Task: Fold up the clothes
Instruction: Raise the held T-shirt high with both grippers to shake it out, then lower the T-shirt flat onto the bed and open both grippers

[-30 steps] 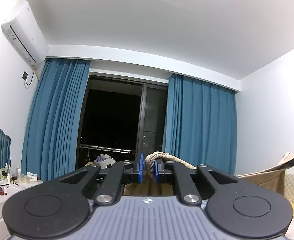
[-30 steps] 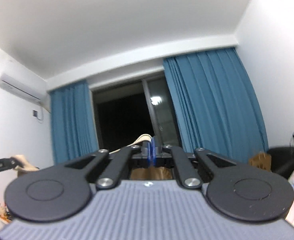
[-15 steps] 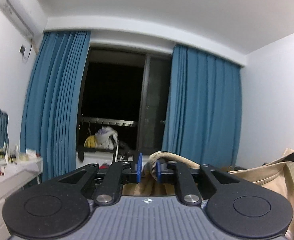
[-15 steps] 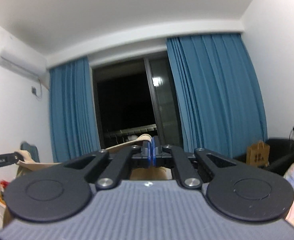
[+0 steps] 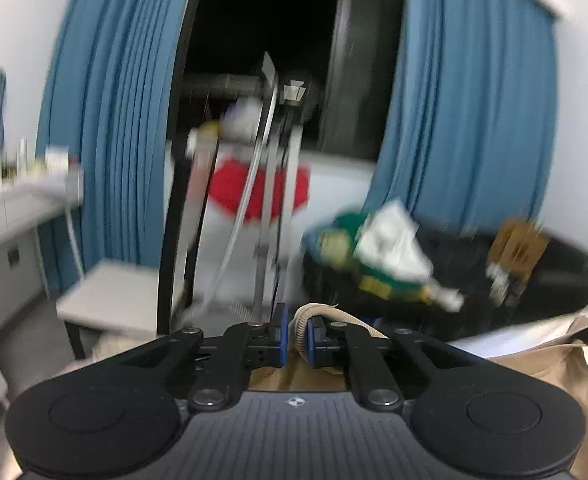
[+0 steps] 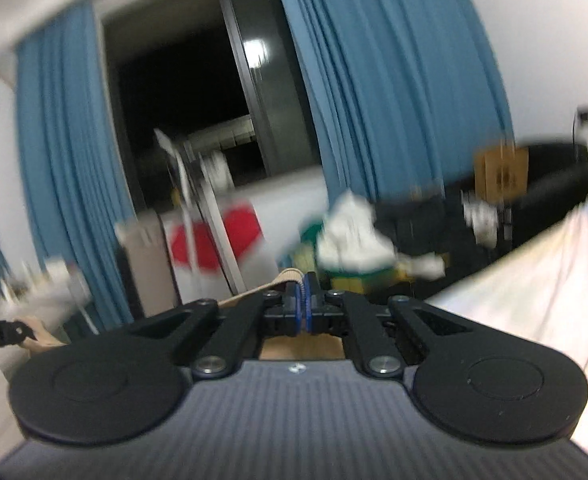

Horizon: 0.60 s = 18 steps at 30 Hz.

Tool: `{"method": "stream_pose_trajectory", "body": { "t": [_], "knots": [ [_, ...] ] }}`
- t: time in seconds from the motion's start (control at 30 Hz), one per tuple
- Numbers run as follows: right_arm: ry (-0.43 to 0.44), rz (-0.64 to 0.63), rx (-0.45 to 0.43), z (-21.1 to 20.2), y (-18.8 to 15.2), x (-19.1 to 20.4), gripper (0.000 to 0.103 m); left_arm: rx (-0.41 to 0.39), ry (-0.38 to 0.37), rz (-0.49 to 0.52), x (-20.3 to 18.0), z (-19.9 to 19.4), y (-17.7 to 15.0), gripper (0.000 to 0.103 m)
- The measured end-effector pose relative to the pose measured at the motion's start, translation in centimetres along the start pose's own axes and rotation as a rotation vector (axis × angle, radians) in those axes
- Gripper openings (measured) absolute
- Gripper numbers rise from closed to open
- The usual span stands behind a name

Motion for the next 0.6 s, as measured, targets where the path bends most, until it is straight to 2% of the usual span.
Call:
{"method": "stream_pose_trajectory", "body": {
  "t": [0.1, 0.2, 0.23, 0.33, 0.4, 0.43, 0.47, 0.5, 0.53, 0.57, 0.6],
  "knots": [
    [-0.035, -0.005, 0.155, 7.8, -4.9, -1.4, 0.005, 0.103, 0.029, -0.003, 1.7, 8.3, -3.5, 0.010],
    [-0.052, 0.001, 0.299, 12.9, -9.7, -2.6, 0.005, 0.225, 0.035, -0.017, 3.4, 14.4, -6.5, 0.010],
    [-0.057, -0.001, 0.335, 13.9, -10.8, -2.8, 0.005, 0.255, 0.036, -0.021, 3.9, 16.6, -6.6, 0.010],
    [-0.051, 0.008, 0.363, 14.8, -11.9, -2.9, 0.007, 0.269, 0.031, -0.030, 5.0, 18.7, -8.5, 0.010],
    [-0.026, 0.024, 0.362, 14.5, -11.6, -2.7, 0.008, 0.263, 0.040, -0.006, 5.1, 18.8, -8.3, 0.013],
    [-0.013, 0.032, 0.362, 14.4, -11.4, -2.6, 0.012, 0.263, 0.041, 0.003, 5.0, 18.5, -8.2, 0.024],
    [-0.001, 0.041, 0.365, 14.1, -11.2, -2.6, 0.033, 0.267, 0.040, 0.009, 5.1, 18.2, -8.1, 0.034],
    [0.010, 0.049, 0.372, 13.7, -10.9, -2.5, 0.049, 0.267, 0.040, 0.013, 5.0, 17.7, -7.5, 0.059],
    [0.022, 0.058, 0.379, 13.3, -10.7, -2.5, 0.078, 0.256, 0.037, 0.015, 4.7, 16.5, -6.6, 0.082],
    [0.034, 0.059, 0.382, 12.7, -10.4, -2.3, 0.087, 0.245, 0.035, 0.018, 4.4, 15.3, -5.7, 0.090],
    [0.047, 0.052, 0.381, 12.0, -10.0, -2.0, 0.086, 0.234, 0.032, 0.021, 4.0, 14.1, -4.8, 0.096]
  ]
}}
Point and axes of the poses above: each gripper's, at about its wrist camera, not at the fingertips, and z roughly the way its jaws point, x to its left, y to its top, the point moved 8 cm from there along z, roughly the way its jaws point, and after that the axes turned 10 degrees about x, right-handed, at the moved point
